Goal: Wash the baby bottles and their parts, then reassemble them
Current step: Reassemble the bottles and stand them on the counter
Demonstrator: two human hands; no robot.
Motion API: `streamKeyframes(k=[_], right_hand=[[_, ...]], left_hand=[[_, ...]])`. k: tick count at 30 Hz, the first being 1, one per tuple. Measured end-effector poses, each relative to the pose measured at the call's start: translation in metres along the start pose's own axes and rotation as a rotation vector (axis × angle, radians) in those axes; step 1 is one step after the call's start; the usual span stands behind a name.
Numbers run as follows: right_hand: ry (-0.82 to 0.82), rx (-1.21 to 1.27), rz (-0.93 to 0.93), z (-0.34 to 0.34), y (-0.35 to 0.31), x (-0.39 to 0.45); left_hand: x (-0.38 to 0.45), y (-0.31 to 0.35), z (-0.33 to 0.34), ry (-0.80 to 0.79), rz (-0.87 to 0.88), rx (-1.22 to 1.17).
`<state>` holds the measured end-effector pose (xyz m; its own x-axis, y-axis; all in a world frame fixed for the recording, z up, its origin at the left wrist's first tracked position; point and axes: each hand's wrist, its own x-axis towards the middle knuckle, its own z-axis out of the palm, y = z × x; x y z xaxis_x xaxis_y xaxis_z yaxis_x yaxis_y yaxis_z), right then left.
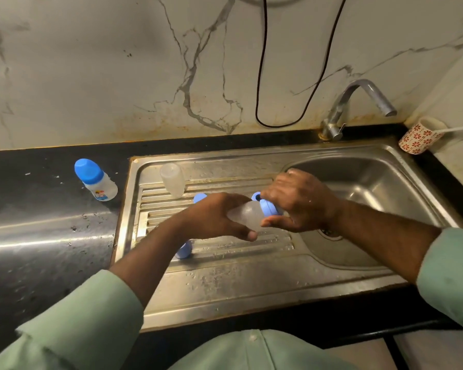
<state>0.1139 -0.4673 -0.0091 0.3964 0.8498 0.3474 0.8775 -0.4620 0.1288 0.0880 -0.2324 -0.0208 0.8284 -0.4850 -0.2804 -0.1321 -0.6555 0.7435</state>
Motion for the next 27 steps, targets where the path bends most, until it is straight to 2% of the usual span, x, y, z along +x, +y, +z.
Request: streamKeyframes(k=[2,4,8,11,13,14,16,18,19,21,23,27], right_hand=[[-0.021,0.228,0.180,0.008,-0.007,0.003],[-0.042,0.553,0.485,0.015,-0.016,0.003],[0.010,0.823,0.905,0.038,-0.039,0.009],[-0.178,0.991,1.113,0.046,-0.039,0.030],[-0.353,1.226,1.200,0.040,-0.021,0.039],[-0.395,1.321,1.210,0.037,-0.010,0.045],[-0.291,1.384,1.211,0.042,0.003,0.057],[-0.145,1.181,1.181,0.065,0.000,0.071],[-0.149,0.993,1.122,0.080,-0.004,0.079],[-0.311,0.674,0.849,0.108,-0.016,0.091],[-0.465,0.560,0.644,0.128,-0.029,0.101],[-0.501,0.487,0.533,0.140,-0.046,0.113]], left_hand=[[-0.004,-0.005,0.003,0.014,-0.006,-0.037],[-0.008,-0.009,0.011,0.122,0.015,-0.019],[-0.014,-0.018,0.040,0.371,0.082,0.187],[-0.020,-0.034,0.046,0.517,0.077,0.334],[-0.024,-0.048,0.038,0.633,0.050,0.340],[-0.027,-0.054,0.030,0.697,0.010,0.278],[-0.030,-0.066,0.014,0.798,-0.097,0.140],[-0.031,-0.080,0.003,0.837,-0.182,0.058],[-0.031,-0.085,-0.001,0.836,-0.192,-0.013],[-0.029,-0.090,-0.004,0.833,-0.171,-0.182],[-0.025,-0.095,-0.003,0.852,-0.157,-0.247],[-0.020,-0.099,0.002,0.861,-0.121,-0.279]])
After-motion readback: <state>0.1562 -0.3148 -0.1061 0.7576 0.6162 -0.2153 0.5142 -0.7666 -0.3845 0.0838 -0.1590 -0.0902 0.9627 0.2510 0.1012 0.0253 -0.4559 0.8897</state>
